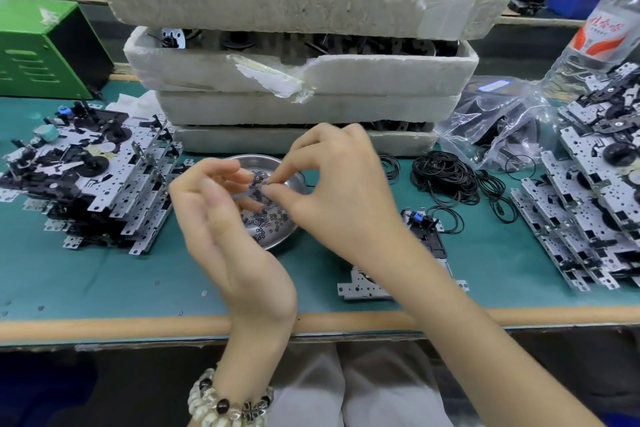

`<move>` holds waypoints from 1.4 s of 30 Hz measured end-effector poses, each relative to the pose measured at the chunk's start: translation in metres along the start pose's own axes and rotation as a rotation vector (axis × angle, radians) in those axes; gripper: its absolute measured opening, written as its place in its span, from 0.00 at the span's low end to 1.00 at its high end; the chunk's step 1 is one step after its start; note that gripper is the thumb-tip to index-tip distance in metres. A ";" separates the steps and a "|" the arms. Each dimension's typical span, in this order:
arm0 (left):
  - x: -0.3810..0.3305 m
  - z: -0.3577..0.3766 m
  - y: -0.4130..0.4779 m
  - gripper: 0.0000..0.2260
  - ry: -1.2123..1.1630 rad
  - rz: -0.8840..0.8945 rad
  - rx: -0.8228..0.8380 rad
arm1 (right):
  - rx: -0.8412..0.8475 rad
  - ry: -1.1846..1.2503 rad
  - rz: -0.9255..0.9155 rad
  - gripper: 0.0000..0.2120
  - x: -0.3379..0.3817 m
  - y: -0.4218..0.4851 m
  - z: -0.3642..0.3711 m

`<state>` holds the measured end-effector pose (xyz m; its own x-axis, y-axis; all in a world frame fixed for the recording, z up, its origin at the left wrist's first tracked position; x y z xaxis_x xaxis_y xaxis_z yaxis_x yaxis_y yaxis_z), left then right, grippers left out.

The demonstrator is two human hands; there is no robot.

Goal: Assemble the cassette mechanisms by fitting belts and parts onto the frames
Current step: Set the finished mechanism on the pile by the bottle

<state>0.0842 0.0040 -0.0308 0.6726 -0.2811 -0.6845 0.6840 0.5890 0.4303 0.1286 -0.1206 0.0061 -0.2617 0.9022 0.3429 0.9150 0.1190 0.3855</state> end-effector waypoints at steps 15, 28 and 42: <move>0.046 0.071 -0.072 0.33 0.375 -0.465 1.184 | 0.427 -0.156 0.056 0.08 -0.072 -0.033 -0.028; 0.049 0.071 -0.077 0.35 0.412 -0.539 1.240 | 0.548 -0.172 0.093 0.05 -0.077 -0.020 -0.016; 0.051 0.071 -0.077 0.35 0.404 -0.533 1.248 | 0.668 -0.210 0.146 0.06 -0.078 -0.012 -0.006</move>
<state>0.0859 -0.1091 -0.0571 0.2781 0.1046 -0.9548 0.7658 -0.6242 0.1547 0.1364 -0.1953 -0.0199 -0.1188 0.9811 0.1528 0.9461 0.1586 -0.2824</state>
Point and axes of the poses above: each hand's wrist, its own y-axis towards the middle knuckle, its own z-axis out of the palm, x = y × z, the point moved 9 cm from there along y, towards the middle knuckle, and after that the axes turned 13 degrees about -y, right-handed, at the moved point
